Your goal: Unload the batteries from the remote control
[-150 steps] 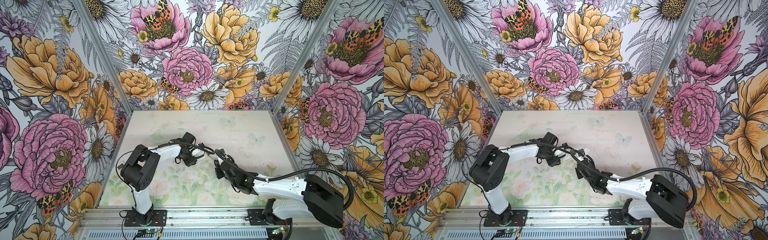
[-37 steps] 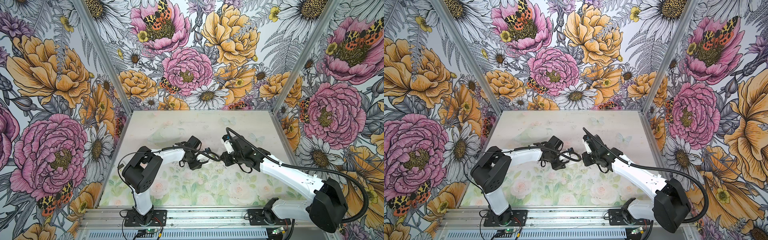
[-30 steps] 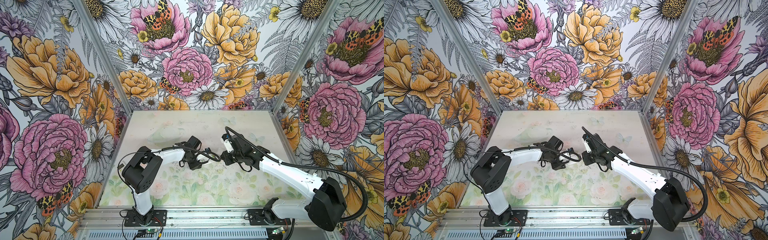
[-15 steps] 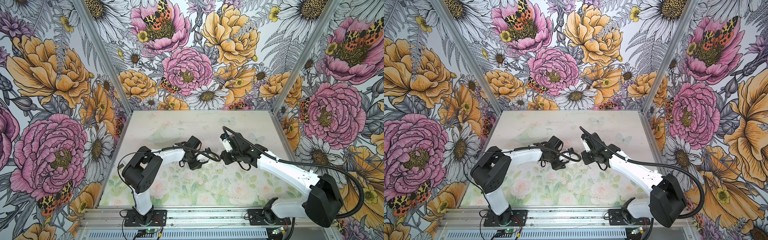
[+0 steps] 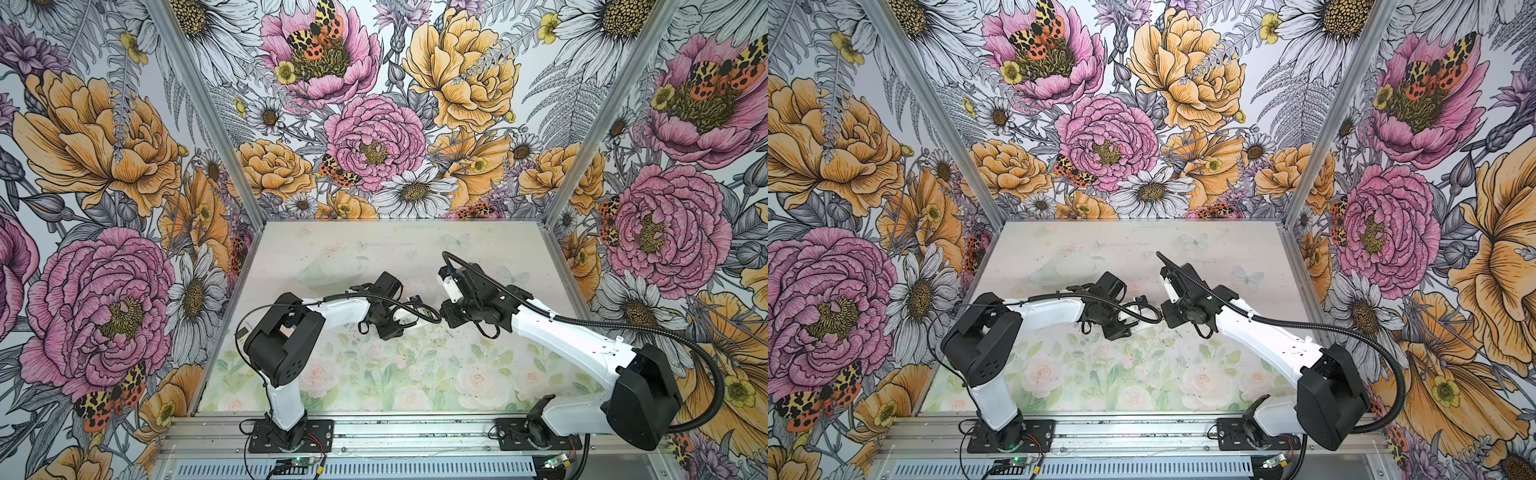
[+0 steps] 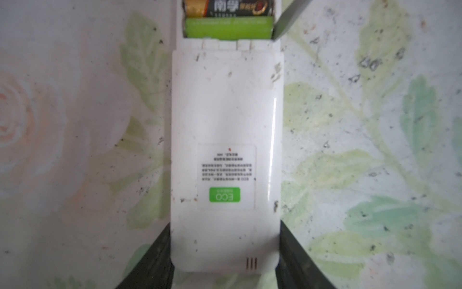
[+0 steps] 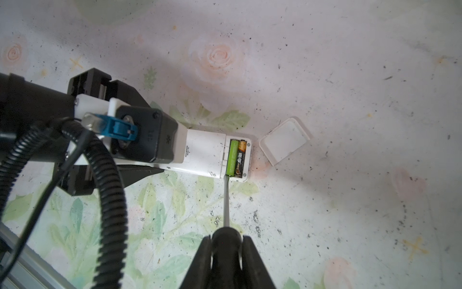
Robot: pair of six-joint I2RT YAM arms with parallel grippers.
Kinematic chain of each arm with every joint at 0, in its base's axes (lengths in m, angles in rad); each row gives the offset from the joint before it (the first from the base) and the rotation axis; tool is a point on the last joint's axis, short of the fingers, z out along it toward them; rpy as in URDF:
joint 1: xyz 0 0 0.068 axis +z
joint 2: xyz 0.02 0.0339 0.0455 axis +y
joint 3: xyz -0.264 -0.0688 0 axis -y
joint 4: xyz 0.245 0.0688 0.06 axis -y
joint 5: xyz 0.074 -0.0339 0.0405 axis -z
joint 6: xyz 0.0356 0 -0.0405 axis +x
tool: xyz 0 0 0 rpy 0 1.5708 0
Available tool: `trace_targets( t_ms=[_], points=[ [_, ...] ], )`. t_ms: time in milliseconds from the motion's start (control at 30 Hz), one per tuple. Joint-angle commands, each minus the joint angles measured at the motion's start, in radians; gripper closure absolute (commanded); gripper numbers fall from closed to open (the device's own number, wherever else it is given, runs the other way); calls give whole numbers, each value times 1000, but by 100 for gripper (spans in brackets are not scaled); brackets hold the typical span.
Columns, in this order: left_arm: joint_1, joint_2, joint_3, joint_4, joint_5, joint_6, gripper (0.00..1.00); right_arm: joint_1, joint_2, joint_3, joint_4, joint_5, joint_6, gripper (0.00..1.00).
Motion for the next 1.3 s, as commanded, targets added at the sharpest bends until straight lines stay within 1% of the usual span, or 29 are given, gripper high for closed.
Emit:
trace_targets(
  t_ms=[0, 133, 300, 400, 500, 600, 667, 767, 867, 967, 1133, 1233, 1267],
  points=[
    [-14, 28, -40, -57, -27, 28, 100, -5, 33, 23, -9, 63, -20, 100],
    [-14, 27, -40, -58, -27, 28, 100, 16, 57, 37, -11, 81, -26, 100],
    [-13, 27, -40, -57, -25, 30, 100, 56, 85, 55, -22, 140, -32, 100],
    [-13, 27, -40, -58, -25, 28, 100, 98, 93, 56, -27, 211, -18, 100],
    [-12, 27, -37, -59, -22, 29, 100, 154, 108, 45, -29, 299, 24, 100],
    [-8, 28, -36, -62, -17, 30, 100, 218, 107, 1, -2, 391, 85, 100],
    [-6, 28, -33, -63, -13, 30, 100, 243, 87, -42, 40, 430, 133, 100],
    [-4, 32, -30, -66, -6, 31, 100, 274, 50, -126, 137, 482, 190, 100],
    [2, 34, -24, -75, 2, 35, 100, 300, 12, -237, 308, 510, 218, 100],
    [11, 33, -20, -78, 15, 36, 100, 310, -26, -382, 552, 508, 232, 100],
    [21, 28, -19, -86, 38, 40, 100, 335, -41, -599, 974, 561, 194, 100],
    [25, 32, -14, -94, 51, 45, 100, 343, -10, -667, 1162, 565, 149, 100],
    [25, 33, -12, -96, 55, 45, 100, 347, 4, -677, 1200, 568, 140, 100]
  ],
)
